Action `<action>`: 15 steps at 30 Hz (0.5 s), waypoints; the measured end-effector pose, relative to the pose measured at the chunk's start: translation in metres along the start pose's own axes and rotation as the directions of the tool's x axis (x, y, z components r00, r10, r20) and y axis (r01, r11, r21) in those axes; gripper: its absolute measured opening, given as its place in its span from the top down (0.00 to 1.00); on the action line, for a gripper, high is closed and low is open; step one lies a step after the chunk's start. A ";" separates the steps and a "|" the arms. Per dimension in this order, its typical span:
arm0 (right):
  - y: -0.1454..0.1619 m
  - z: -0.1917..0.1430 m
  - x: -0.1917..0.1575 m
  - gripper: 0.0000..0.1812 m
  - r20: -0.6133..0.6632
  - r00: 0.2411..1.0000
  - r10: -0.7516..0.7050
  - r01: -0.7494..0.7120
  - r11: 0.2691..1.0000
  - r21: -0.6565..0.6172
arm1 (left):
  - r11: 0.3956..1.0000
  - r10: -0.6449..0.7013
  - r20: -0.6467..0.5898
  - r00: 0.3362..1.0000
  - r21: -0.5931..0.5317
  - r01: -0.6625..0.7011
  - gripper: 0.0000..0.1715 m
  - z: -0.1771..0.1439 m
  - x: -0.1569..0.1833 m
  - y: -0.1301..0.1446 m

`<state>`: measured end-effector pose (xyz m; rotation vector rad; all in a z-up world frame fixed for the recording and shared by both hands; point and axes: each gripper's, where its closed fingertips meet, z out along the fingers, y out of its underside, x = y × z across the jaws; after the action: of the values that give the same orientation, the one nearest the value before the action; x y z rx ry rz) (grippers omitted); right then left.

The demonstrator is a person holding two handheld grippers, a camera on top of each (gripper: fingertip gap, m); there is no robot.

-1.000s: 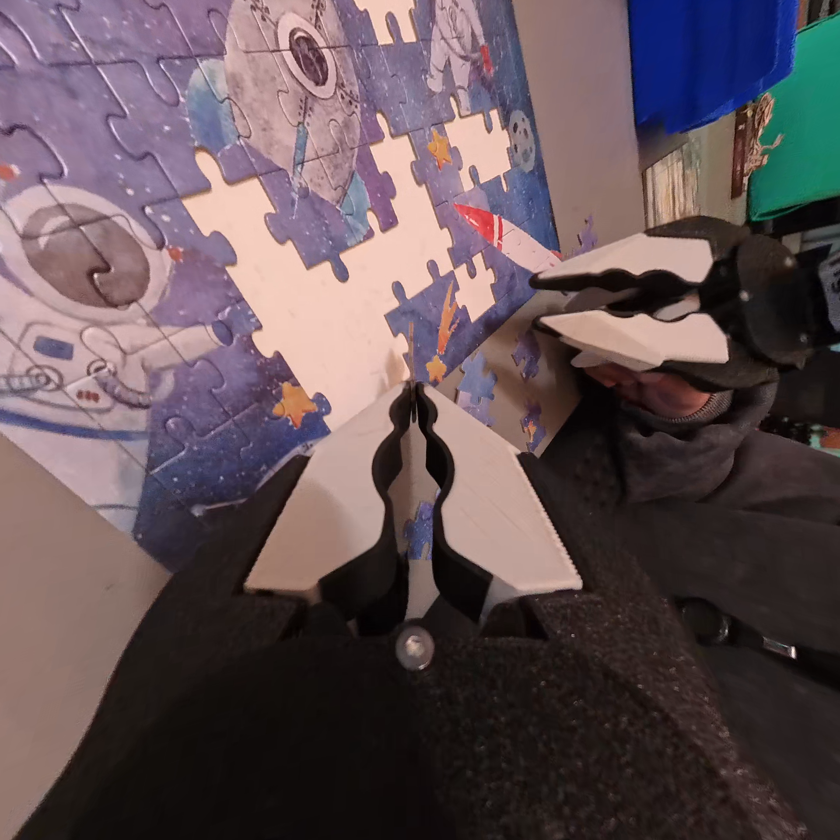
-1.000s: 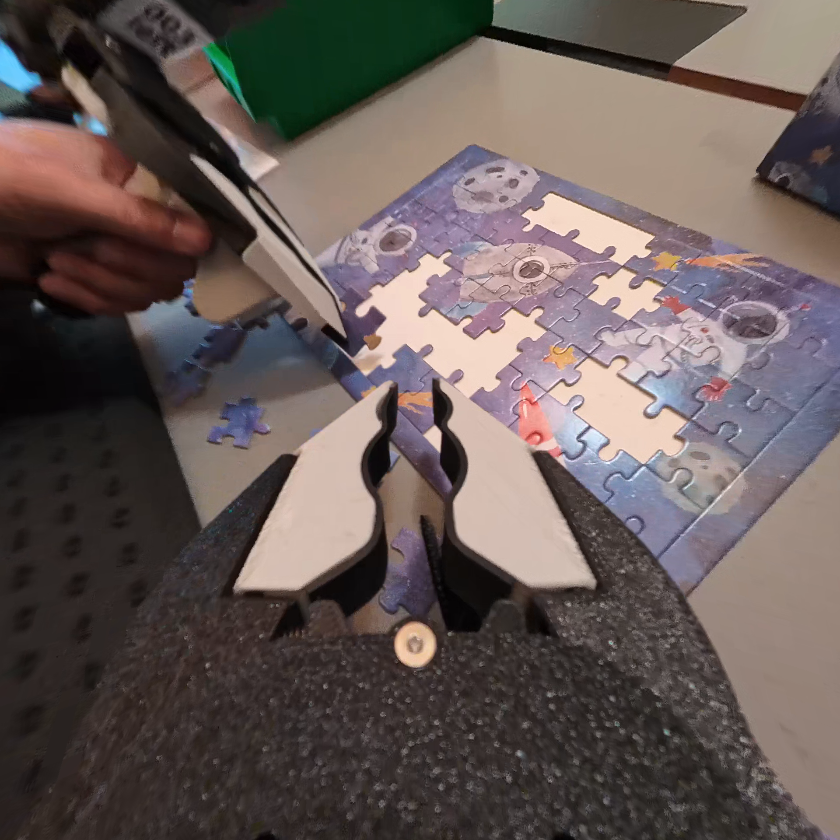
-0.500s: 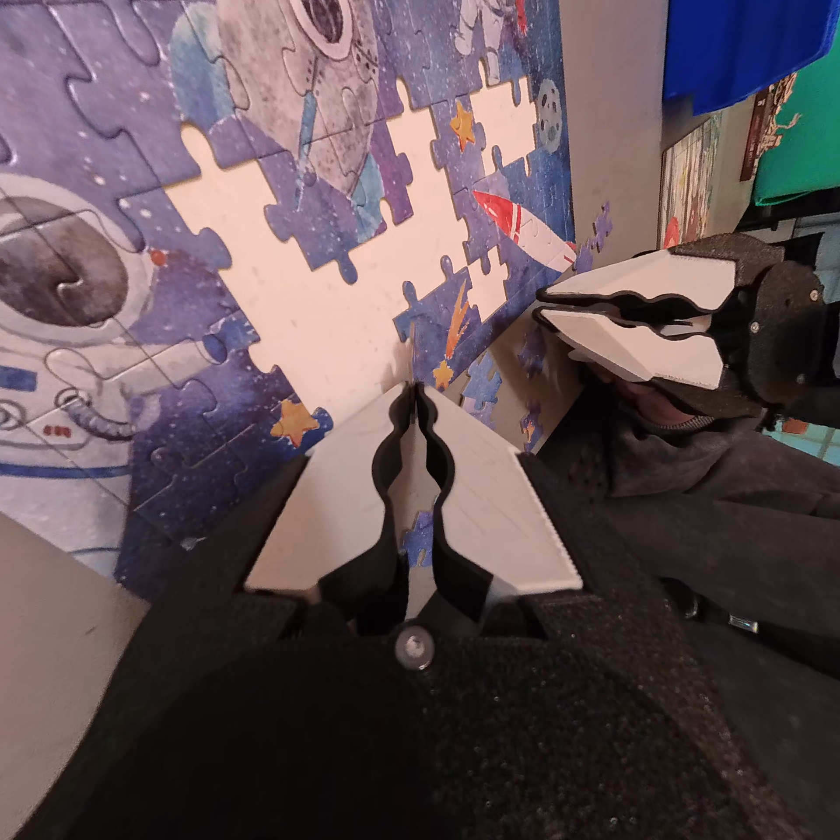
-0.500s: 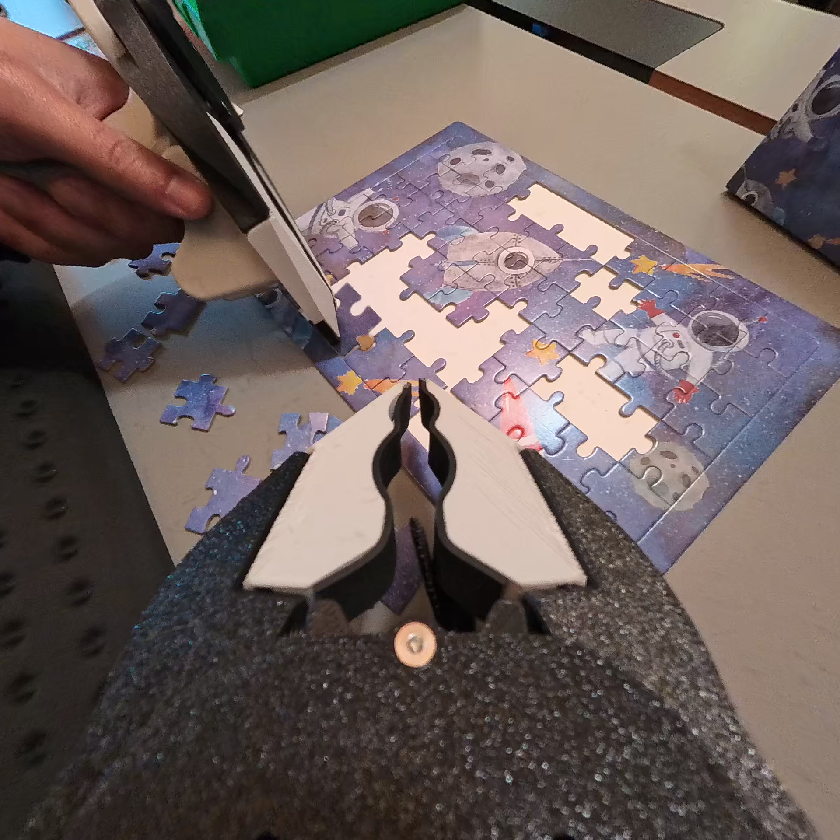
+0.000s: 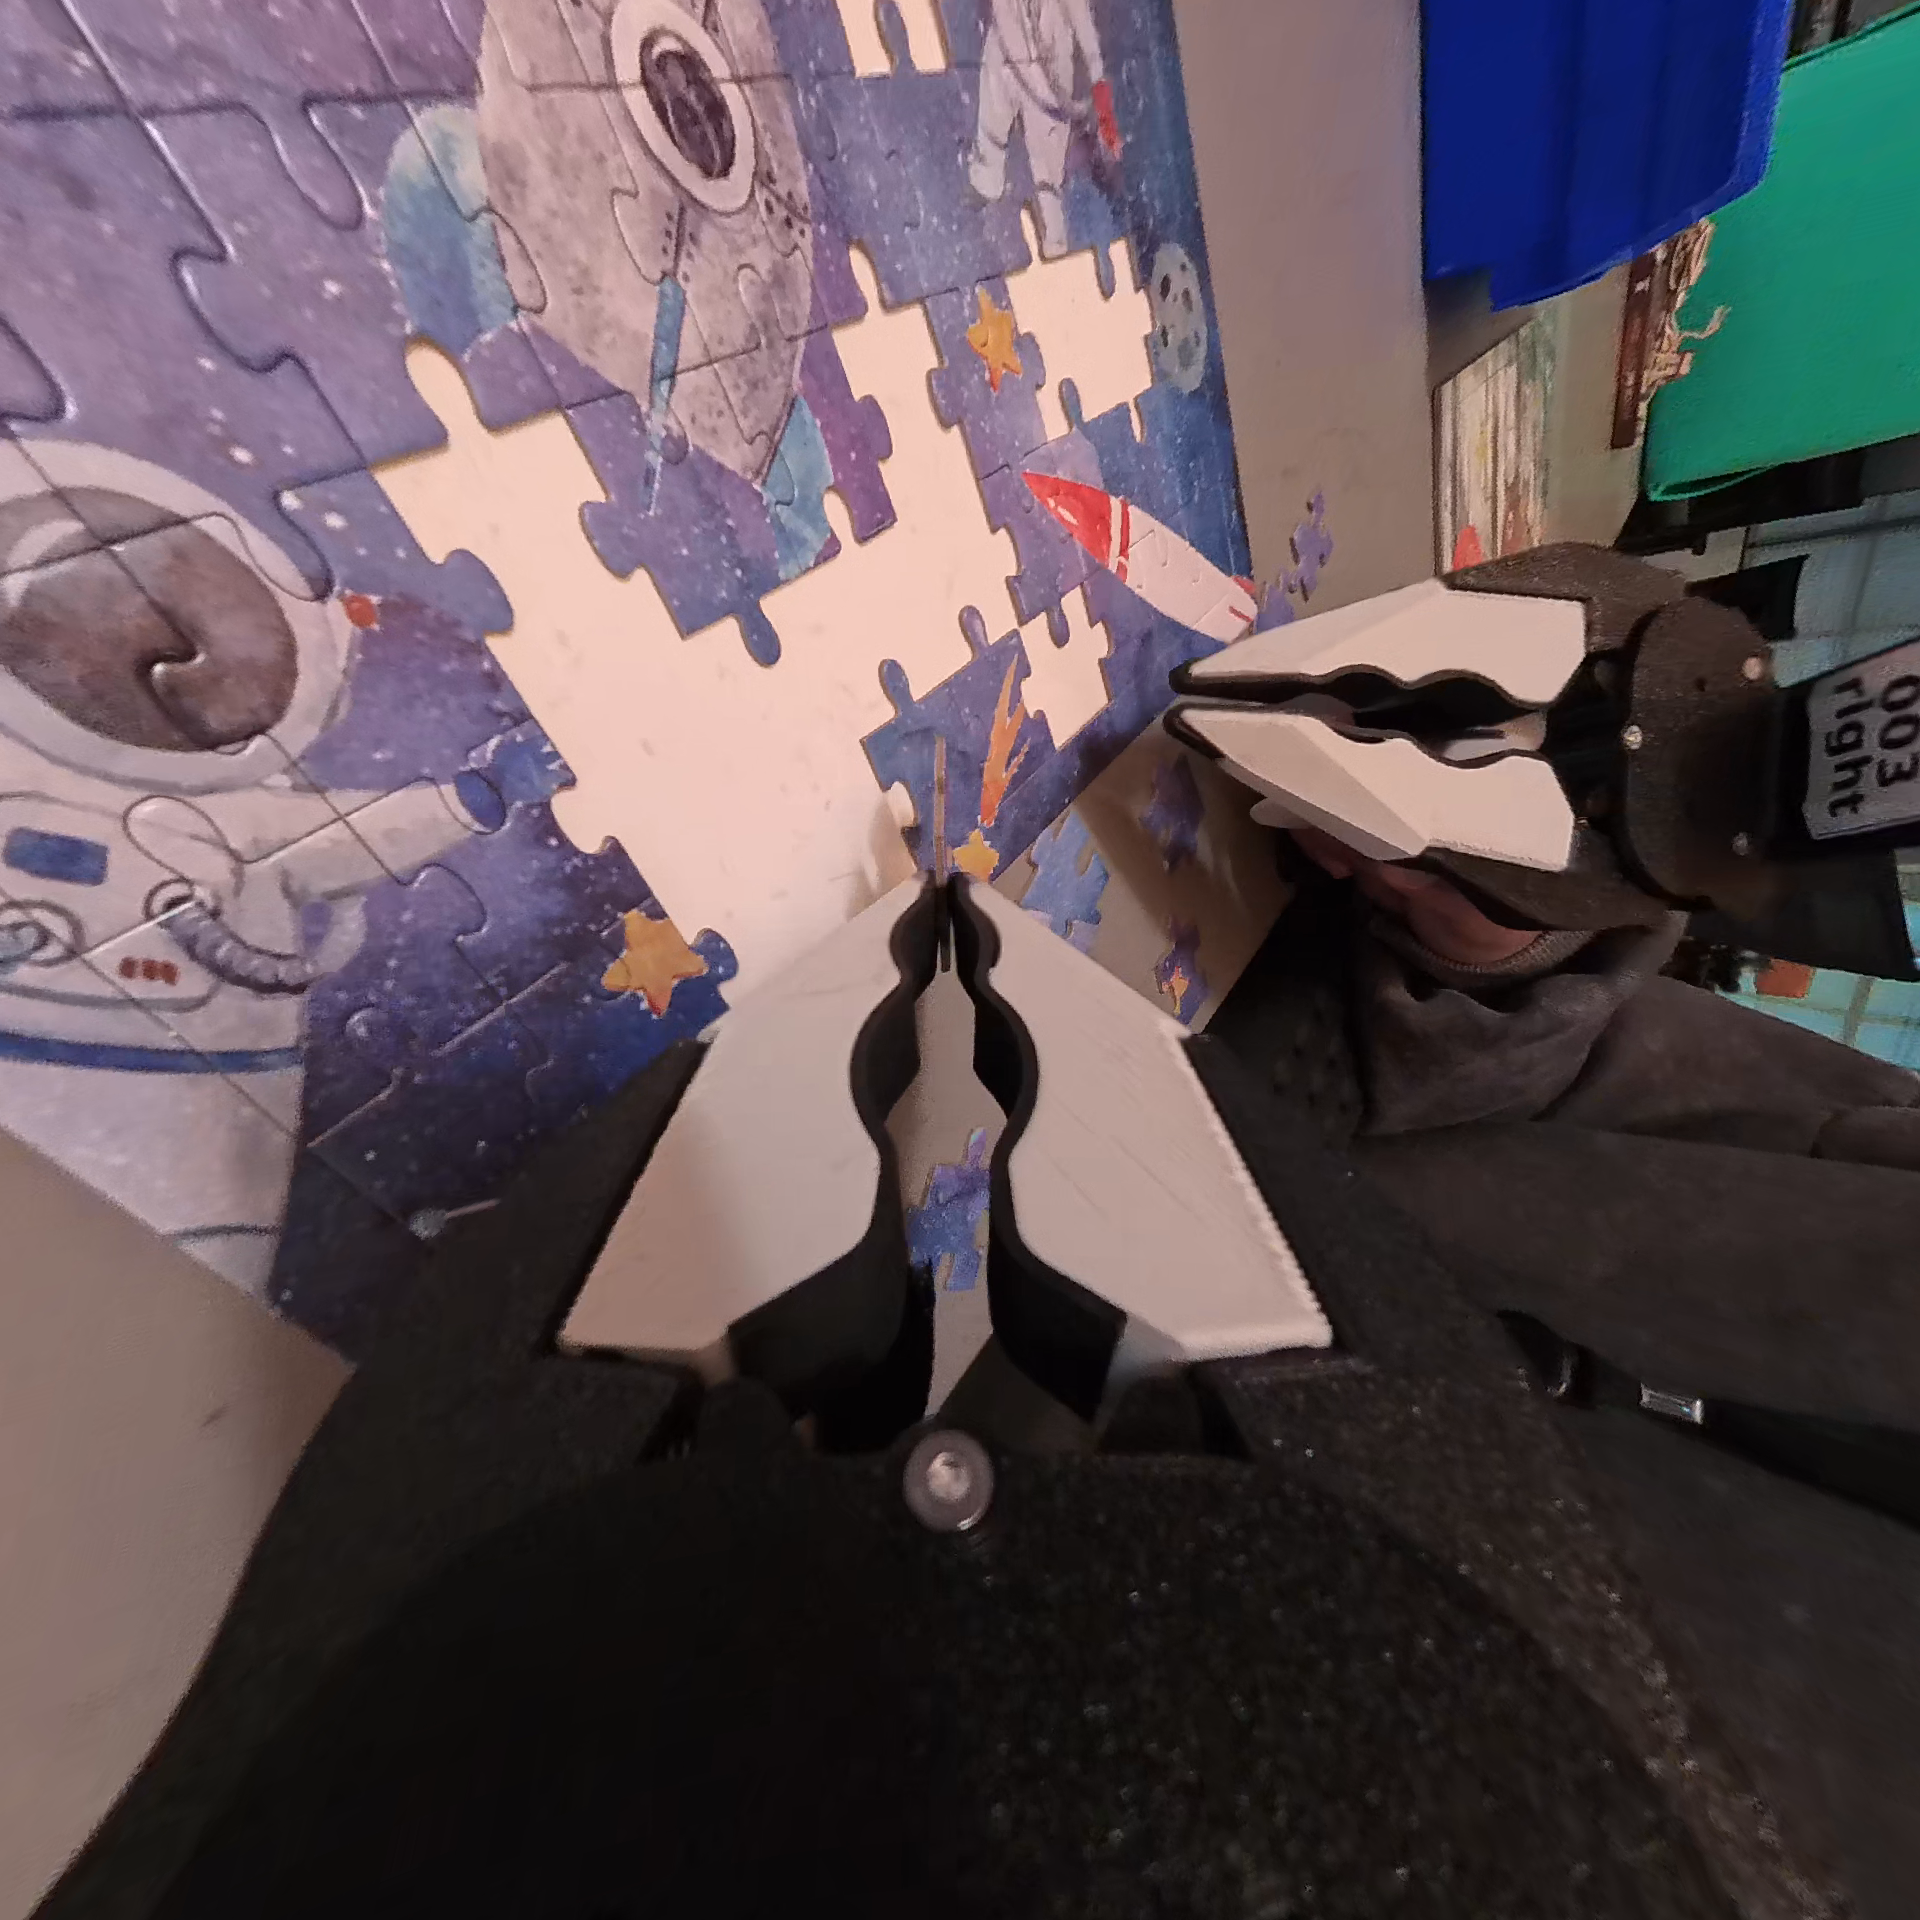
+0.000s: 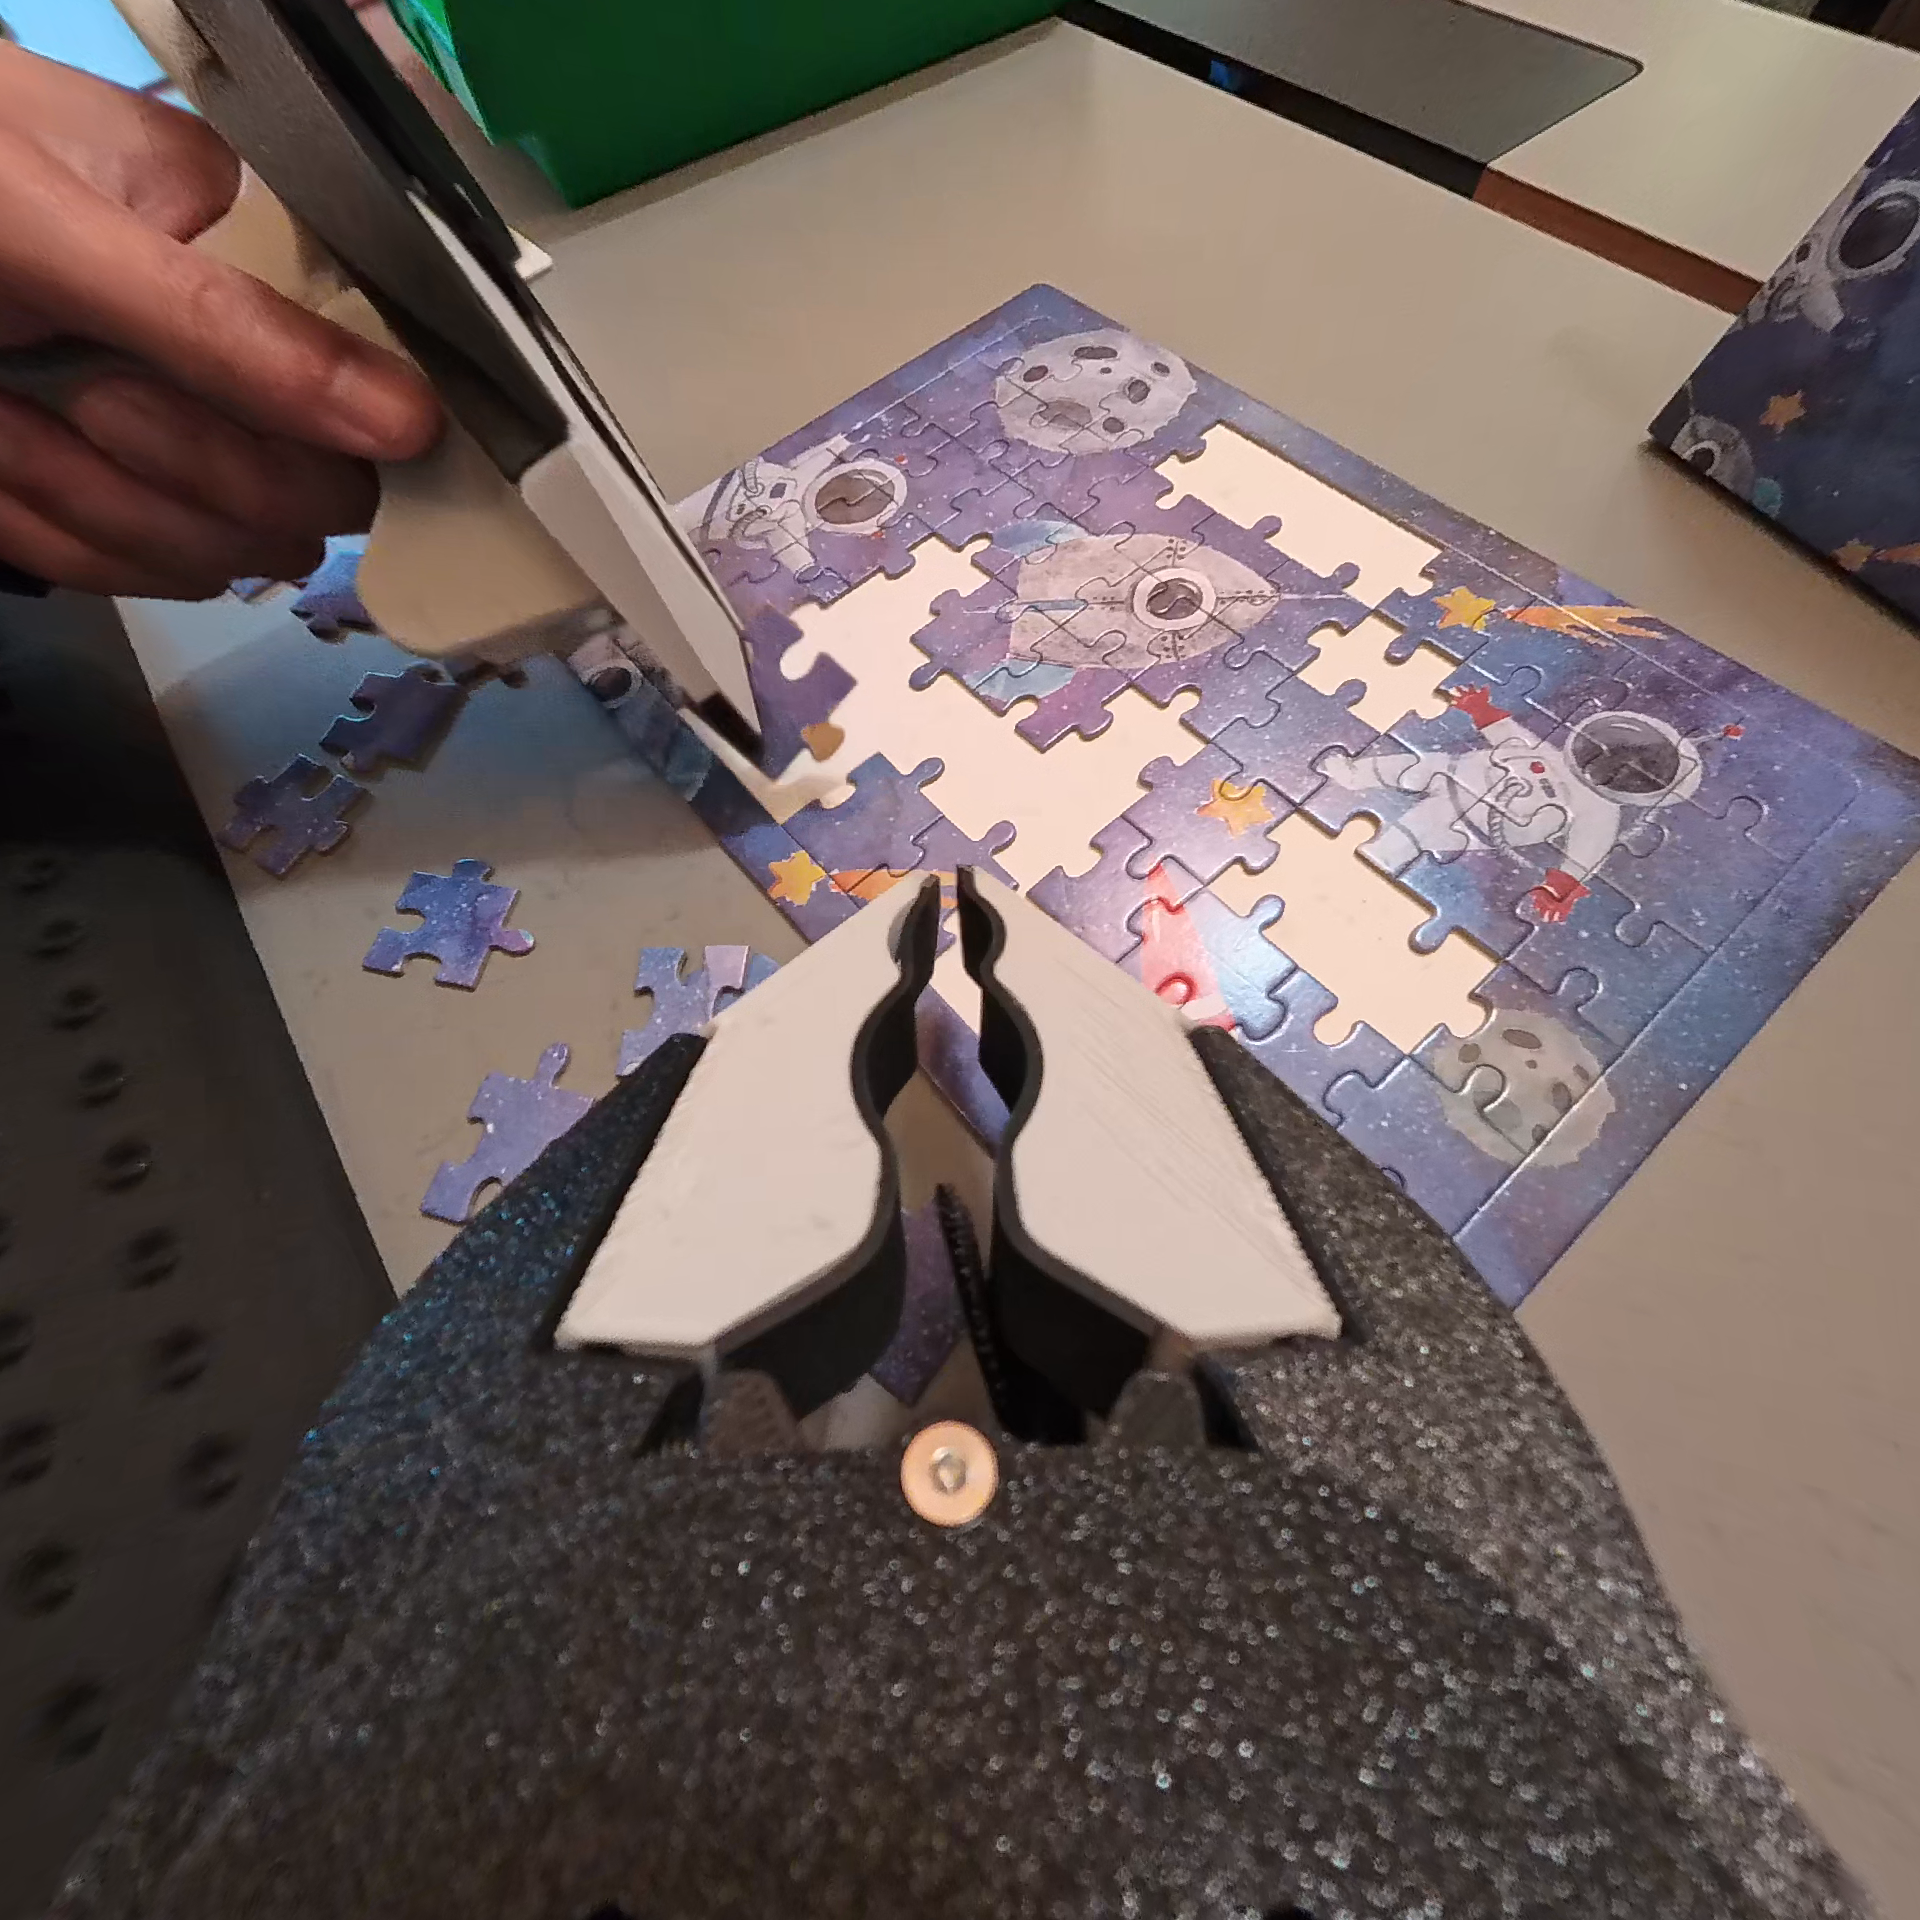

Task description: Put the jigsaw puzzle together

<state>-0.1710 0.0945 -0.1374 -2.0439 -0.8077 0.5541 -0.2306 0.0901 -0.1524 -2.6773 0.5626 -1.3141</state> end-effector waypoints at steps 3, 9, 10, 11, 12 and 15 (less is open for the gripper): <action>0.000 0.000 0.001 0.98 0.000 1.000 0.006 -0.006 1.000 0.000 | 0.999 0.022 0.024 0.999 0.041 -0.023 0.99 -0.011 -0.002 -0.004; 0.001 0.000 -0.001 0.98 0.004 1.000 -0.002 0.002 1.000 -0.003 | 0.997 0.024 0.135 0.990 0.075 -0.034 0.99 -0.029 -0.024 -0.002; 0.000 0.000 -0.001 0.98 0.003 1.000 -0.003 0.003 1.000 -0.002 | 0.996 0.022 0.139 0.990 0.080 -0.034 0.99 -0.031 -0.025 -0.001; 0.000 0.000 -0.001 0.98 0.002 1.000 -0.003 0.003 1.000 0.000 | 0.996 0.021 0.141 0.990 0.086 -0.033 0.99 -0.033 -0.026 -0.001; 0.000 0.000 -0.001 0.98 0.003 1.000 -0.002 0.002 1.000 0.001 | 0.995 0.018 0.141 0.990 0.091 -0.031 0.99 -0.034 -0.026 0.000; 0.000 0.000 -0.001 0.98 0.005 1.000 -0.001 0.001 1.000 -0.002 | 0.994 0.017 0.131 0.991 0.102 -0.030 0.99 -0.035 -0.024 0.000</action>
<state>-0.1721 0.0934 -0.1379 -2.0443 -0.8126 0.5588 -0.2717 0.1011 -0.1485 -2.6387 0.4946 -1.1199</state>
